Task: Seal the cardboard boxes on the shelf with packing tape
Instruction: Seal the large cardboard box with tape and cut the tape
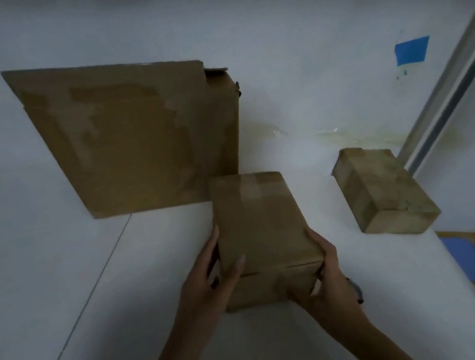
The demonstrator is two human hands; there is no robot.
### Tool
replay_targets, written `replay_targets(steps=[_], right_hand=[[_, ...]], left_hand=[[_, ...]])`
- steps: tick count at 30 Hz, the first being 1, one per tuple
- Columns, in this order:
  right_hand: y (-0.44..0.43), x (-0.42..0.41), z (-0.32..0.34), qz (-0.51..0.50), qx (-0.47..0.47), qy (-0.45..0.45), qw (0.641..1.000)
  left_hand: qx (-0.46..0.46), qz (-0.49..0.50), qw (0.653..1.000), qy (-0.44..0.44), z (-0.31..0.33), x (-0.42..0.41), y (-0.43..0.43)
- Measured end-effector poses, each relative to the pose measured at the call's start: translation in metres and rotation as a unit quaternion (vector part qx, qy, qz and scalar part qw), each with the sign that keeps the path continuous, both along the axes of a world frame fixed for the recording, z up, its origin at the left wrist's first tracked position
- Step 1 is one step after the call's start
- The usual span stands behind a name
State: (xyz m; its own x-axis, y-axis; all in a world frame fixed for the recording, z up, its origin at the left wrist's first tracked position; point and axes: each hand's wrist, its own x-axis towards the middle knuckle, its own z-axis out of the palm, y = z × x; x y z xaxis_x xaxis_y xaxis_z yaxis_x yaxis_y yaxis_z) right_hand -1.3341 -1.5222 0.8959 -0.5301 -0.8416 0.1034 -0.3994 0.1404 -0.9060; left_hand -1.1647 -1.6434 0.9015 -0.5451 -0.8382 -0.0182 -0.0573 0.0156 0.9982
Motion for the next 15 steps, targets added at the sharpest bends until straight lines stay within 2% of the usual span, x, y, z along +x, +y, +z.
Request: replay_targets(steps=[3,6,11,15], right_hand=[[0.004,-0.01,-0.004,0.002,-0.029,-0.033,0.999],[0.004,-0.016,-0.001,-0.022,-0.047,-0.025,0.998],[0.003,-0.019,-0.008,-0.055,-0.03,0.0,0.998],[0.007,-0.016,-0.011,-0.076,-0.045,-0.018,0.996]], left_hand=[[0.036,0.04,0.998,0.036,-0.008,-0.008,0.012],[0.036,0.05,0.997,0.047,-0.006,-0.013,0.015],[0.045,0.024,0.998,0.042,-0.005,-0.013,0.007],[0.024,0.014,0.999,0.025,-0.006,-0.023,-0.005]])
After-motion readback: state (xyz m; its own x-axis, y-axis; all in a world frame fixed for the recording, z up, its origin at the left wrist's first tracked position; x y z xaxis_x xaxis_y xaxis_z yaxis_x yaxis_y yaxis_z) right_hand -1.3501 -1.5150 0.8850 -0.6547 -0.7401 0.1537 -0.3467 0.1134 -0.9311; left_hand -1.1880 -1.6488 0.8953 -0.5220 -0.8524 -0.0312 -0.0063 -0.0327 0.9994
